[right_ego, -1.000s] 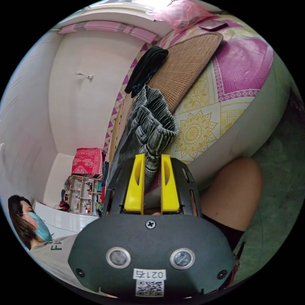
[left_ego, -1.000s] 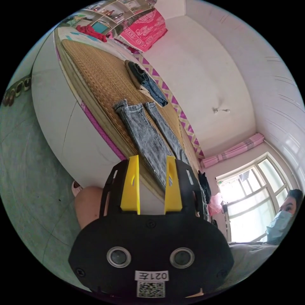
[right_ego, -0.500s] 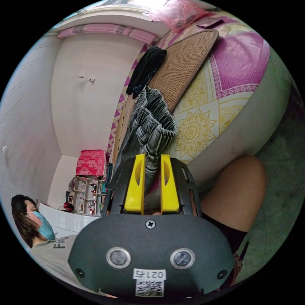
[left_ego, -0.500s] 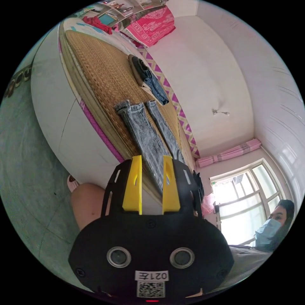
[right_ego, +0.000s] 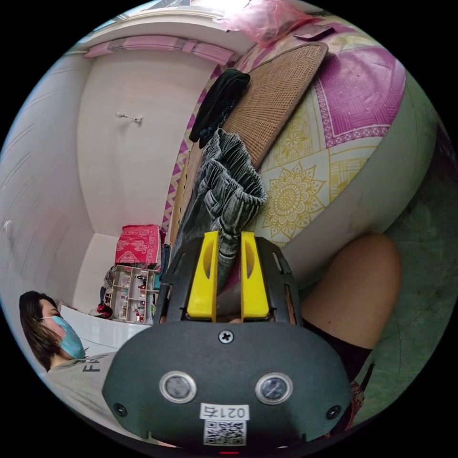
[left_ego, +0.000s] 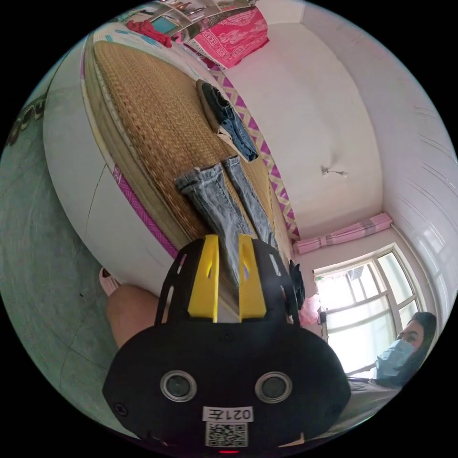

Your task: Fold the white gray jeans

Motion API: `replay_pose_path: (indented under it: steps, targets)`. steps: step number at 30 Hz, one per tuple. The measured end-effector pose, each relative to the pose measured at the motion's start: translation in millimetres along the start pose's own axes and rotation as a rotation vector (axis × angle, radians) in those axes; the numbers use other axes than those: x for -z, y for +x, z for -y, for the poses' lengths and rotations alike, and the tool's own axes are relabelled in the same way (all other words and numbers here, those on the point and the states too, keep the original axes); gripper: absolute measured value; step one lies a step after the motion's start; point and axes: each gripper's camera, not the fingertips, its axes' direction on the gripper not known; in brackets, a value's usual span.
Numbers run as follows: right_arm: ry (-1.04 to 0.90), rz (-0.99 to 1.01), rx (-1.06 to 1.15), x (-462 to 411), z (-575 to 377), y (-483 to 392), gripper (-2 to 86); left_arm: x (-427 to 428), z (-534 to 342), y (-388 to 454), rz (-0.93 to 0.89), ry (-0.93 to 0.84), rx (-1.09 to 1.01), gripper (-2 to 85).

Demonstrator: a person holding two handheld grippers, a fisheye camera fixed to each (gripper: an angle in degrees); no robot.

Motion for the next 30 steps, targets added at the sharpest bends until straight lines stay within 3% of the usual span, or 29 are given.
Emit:
replay_pose_path:
  steps: [6, 10, 14, 20, 25, 30]
  targets:
    - [-0.049, 0.129, -0.038, 18.5, 19.4, 0.4, 3.6, -24.4, 20.7, 9.6, 0.004, -0.055, -0.055, -0.8]
    - [-0.103, 0.276, -0.009, 29.7, 53.1, -32.5, 2.1, -47.1, 61.5, 76.6, 0.036, -0.136, -0.202, -0.9]
    - [-0.111, 0.289, 0.104, 19.6, 118.6, -102.1, 1.8, -96.3, 130.9, 146.1, 0.049, -0.206, -0.284, -0.9]
    - [-0.140, 0.199, 0.130, -73.5, 247.6, -149.9, 2.4, -281.2, 291.0, 184.4, 0.173, -0.406, -0.164, -0.9]
    - [-0.196, 0.052, -0.010, -174.2, 314.3, -107.2, 4.4, -478.2, 363.1, 154.3, 0.367, -0.558, -0.069, -0.6]
    - [-0.168, 0.184, 0.051, -173.8, 307.0, -106.7, 3.9, -522.9, 376.2, 139.0, 0.384, -0.600, -0.153, 2.2]
